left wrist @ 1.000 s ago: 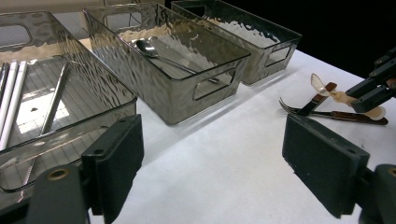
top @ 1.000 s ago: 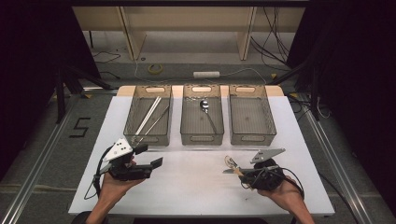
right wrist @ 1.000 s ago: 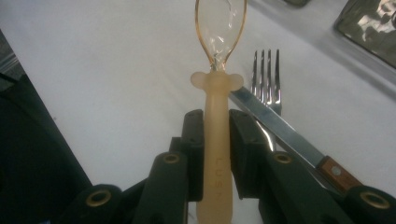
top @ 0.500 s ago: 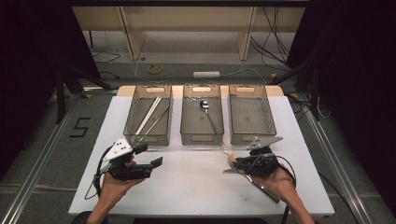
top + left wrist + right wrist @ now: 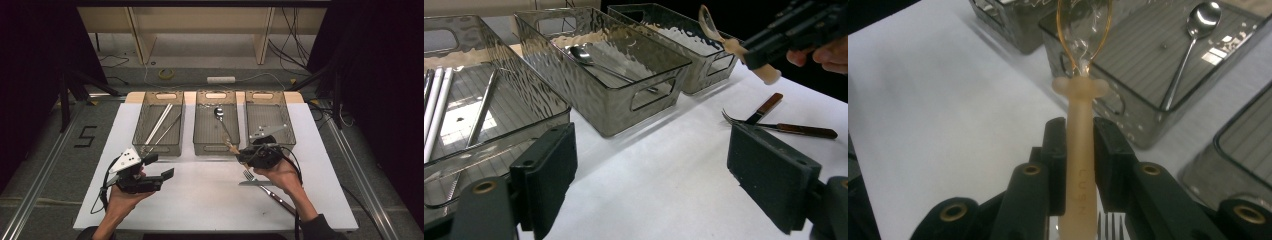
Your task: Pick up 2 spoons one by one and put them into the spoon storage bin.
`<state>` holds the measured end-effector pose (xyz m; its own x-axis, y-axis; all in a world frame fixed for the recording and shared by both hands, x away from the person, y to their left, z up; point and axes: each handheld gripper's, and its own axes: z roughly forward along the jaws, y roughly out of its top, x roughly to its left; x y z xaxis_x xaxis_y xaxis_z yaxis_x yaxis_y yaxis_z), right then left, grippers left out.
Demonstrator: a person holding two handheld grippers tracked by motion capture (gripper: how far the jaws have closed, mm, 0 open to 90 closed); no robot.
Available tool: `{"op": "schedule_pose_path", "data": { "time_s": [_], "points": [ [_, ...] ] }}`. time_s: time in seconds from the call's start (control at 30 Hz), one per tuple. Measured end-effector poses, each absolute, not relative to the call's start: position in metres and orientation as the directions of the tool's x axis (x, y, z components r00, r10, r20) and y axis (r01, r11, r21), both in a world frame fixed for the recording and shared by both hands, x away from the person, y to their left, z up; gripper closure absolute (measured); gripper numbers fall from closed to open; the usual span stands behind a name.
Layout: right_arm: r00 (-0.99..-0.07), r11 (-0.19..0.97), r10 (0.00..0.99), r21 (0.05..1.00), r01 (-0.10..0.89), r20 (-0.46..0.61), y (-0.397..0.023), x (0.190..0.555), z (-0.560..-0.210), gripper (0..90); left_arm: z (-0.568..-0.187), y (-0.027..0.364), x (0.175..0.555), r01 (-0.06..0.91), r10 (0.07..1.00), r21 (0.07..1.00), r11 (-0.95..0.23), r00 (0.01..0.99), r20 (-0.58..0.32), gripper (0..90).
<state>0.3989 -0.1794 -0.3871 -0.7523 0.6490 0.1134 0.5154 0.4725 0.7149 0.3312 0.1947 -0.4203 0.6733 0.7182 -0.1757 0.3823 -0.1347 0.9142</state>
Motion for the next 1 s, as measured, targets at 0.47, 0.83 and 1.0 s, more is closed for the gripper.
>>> {"op": "schedule_pose_path", "data": {
  "time_s": [0.47,0.83,1.0],
  "points": [
    [-0.751,0.449,0.644,0.725,0.523,0.143,-0.152,0.436,-0.375,77.5,-0.42,0.195,0.331,0.378,0.717,0.917,-0.128,0.674,-0.178,19.1],
    [-0.714,0.417,0.684,0.722,0.551,0.15,-0.136,0.466,-0.371,77.5,-0.419,0.196,0.33,0.376,0.714,0.919,-0.117,0.675,-0.185,18.8],
    [-0.694,0.413,0.705,0.708,0.573,0.151,-0.131,0.482,-0.371,77.5,-0.419,0.196,0.33,0.377,0.716,0.919,-0.116,0.673,-0.186,18.8]
  ]
}}
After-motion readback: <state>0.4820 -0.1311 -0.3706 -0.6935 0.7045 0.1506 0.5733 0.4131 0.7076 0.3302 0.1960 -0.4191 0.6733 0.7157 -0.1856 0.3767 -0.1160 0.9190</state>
